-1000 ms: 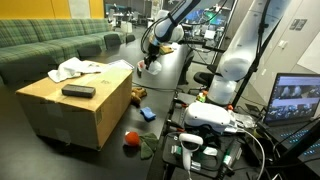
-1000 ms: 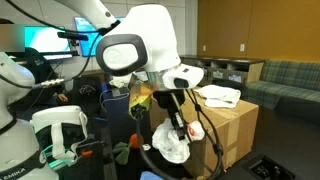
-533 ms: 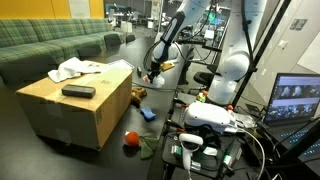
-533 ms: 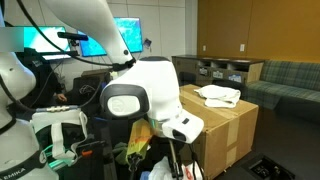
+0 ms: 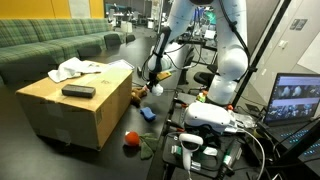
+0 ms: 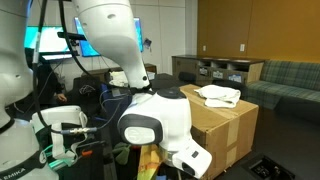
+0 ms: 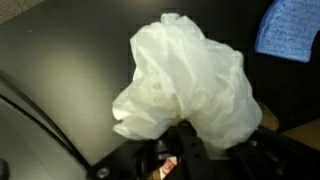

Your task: Put the objects on top of the box on to the table and the objects on the table on top of the box

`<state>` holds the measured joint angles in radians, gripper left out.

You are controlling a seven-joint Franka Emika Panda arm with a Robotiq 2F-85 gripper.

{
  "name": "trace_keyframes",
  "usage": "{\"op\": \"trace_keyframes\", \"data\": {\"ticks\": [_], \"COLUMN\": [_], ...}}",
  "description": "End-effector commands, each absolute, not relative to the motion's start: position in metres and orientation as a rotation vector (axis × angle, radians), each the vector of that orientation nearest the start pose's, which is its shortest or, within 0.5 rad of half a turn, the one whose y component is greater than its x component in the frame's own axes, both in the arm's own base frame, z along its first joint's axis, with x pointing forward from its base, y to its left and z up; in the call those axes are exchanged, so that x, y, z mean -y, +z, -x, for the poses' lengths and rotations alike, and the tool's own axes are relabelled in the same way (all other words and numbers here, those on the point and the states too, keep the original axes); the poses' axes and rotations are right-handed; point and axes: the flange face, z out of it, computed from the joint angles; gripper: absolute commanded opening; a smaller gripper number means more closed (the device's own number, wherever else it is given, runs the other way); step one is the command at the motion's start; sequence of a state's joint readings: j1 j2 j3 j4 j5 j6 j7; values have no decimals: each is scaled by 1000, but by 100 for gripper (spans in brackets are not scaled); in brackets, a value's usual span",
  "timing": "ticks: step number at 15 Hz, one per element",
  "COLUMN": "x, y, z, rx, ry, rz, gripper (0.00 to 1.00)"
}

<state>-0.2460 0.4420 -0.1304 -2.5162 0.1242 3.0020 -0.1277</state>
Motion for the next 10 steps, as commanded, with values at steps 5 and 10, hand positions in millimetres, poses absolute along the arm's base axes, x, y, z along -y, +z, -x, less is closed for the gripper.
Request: {"op": "trace_keyframes", "data": {"ticks": [5, 10], "x": [209, 207], "y": [94, 102], "z": [-431, -445], "rx": [-616, -575], "ry": [-54, -108], "rz": [3143, 3146], "gripper": [50, 88]}}
